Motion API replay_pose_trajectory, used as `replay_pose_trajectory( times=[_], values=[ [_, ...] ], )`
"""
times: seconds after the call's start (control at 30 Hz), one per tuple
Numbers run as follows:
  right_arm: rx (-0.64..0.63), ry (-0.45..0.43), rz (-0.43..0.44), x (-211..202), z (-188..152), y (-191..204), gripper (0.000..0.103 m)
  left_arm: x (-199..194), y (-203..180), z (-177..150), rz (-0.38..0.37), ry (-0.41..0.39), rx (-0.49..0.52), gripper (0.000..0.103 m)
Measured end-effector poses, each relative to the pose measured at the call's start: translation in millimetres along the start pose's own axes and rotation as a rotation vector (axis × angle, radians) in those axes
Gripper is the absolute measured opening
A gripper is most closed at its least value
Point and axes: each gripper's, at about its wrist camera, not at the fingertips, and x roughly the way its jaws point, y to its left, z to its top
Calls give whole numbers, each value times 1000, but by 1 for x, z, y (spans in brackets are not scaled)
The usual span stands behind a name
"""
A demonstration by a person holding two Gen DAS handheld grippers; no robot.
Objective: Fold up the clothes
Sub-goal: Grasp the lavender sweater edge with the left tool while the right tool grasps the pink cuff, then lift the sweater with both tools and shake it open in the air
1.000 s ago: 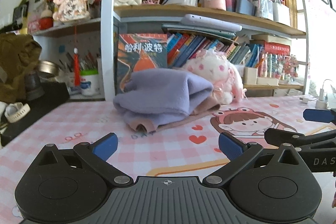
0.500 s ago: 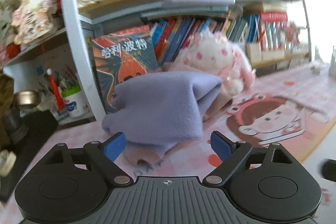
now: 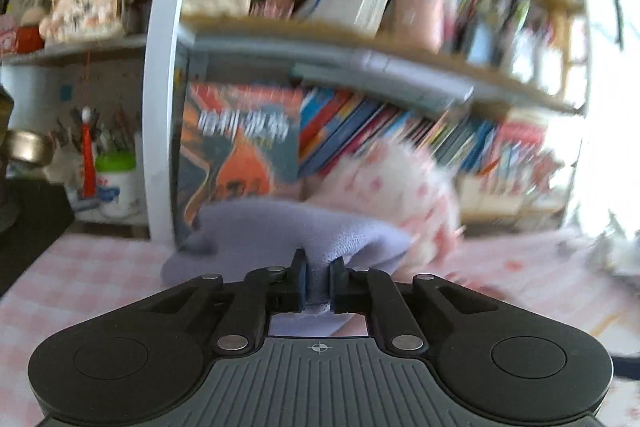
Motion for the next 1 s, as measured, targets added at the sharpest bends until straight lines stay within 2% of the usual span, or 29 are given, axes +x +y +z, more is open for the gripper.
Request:
replay_pose_trajectory(
  times=[0.17, 0.3, 0.43, 0.5, 0.53, 0.57, 0.6, 0.63, 0.67, 0.7, 0.77, 0.8, 0.83, 0.9, 0.97, 1.0],
  values=[
    [-35, 17, 53, 2, 1, 6, 102, -61, -16, 26, -104, -90, 49, 9],
    [-20, 11, 154, -15, 2, 21, 102, -103, -30, 45, -188, -165, 72, 9],
    [-153, 51, 237, -30, 2, 53, 102, -131, -29, 57, -245, -227, 13, 9],
    [-195, 67, 266, -35, 2, 64, 102, -141, -24, 57, -230, -244, -1, 9],
    [-198, 75, 273, -36, 2, 69, 98, -143, -19, 56, -210, -241, -10, 9],
    [-192, 83, 273, -36, 2, 70, 89, -144, -12, 53, -182, -229, -25, 9],
    [-182, 92, 266, -36, 3, 70, 48, -144, -3, 48, -144, -213, -40, 10],
    [-148, 107, 250, -34, 6, 64, 14, -144, 6, 44, -105, -195, -51, 11],
    [-112, 123, 234, -33, 8, 58, 11, -144, 17, 39, -57, -168, -54, 17],
    [-47, 114, 232, -33, 11, 48, 11, -142, 28, 32, 3, -128, -48, 17],
    [50, 93, 217, -36, 18, 29, 9, -138, 46, 20, 103, -29, -25, 25],
    [79, 82, 202, -38, 22, 22, 9, -138, 52, 12, 143, 21, -4, 35],
    [107, 70, 188, -40, 26, 14, 9, -141, 54, 4, 161, 47, 23, 40],
    [126, 66, 200, -42, 34, 7, 9, -149, 58, -13, 186, 91, 78, 45],
    [124, 74, 218, -41, 40, 8, 9, -166, 50, -26, 153, 80, 128, 57],
    [119, 80, 225, -39, 42, 9, 9, -175, 43, -33, 127, 69, 158, 59]
  ],
)
